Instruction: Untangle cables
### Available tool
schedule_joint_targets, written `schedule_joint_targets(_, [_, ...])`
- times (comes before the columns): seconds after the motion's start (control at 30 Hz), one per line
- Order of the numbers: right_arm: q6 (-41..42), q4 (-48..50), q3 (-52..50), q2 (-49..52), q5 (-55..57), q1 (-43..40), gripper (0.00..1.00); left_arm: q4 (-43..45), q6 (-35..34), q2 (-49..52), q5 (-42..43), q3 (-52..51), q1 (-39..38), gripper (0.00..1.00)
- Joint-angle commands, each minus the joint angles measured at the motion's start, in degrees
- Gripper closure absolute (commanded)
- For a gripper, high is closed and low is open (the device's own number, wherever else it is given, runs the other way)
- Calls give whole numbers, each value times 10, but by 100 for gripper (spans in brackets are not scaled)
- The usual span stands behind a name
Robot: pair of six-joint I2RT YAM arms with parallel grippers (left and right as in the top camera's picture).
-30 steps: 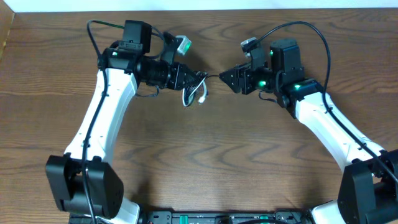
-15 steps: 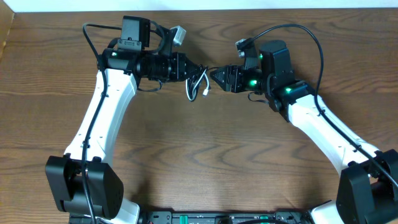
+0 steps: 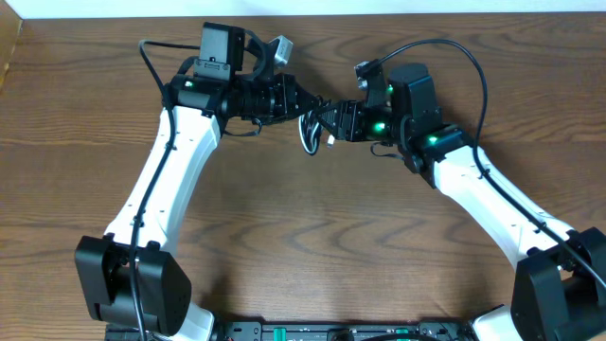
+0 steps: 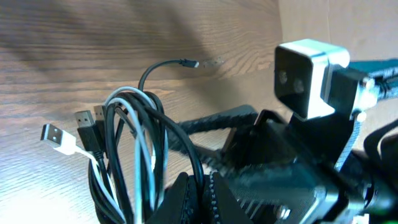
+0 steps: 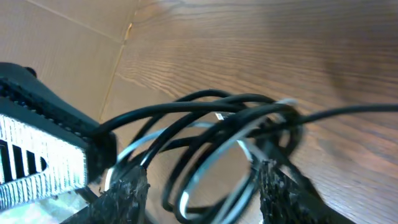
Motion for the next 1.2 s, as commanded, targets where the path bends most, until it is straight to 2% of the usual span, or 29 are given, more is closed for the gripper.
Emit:
schedule_joint_targets(0.0, [19, 1, 9, -4, 14, 12, 49, 11, -35, -7, 3, 10, -7, 93])
schedule_joint_targets(0.3, [24, 2, 9, 14, 28, 19, 53, 24, -138, -7, 5, 10, -9, 92])
schedule_joint_targets(0.7, [24, 19, 9, 27, 51, 20, 58, 48, -189, -7, 42, 10, -9, 93])
schedule_joint_targets(0.77, [23, 18, 9, 29, 52, 20, 65, 54, -189, -7, 42, 10, -9, 92])
schedule_joint_targets(0.9, [17, 22, 9, 30, 54, 17, 98, 54, -169, -7, 11, 10, -9, 92])
schedule_joint_targets(1.17, [-3, 27, 9, 12, 3, -38, 99, -15, -110, -7, -153, 7, -9, 92])
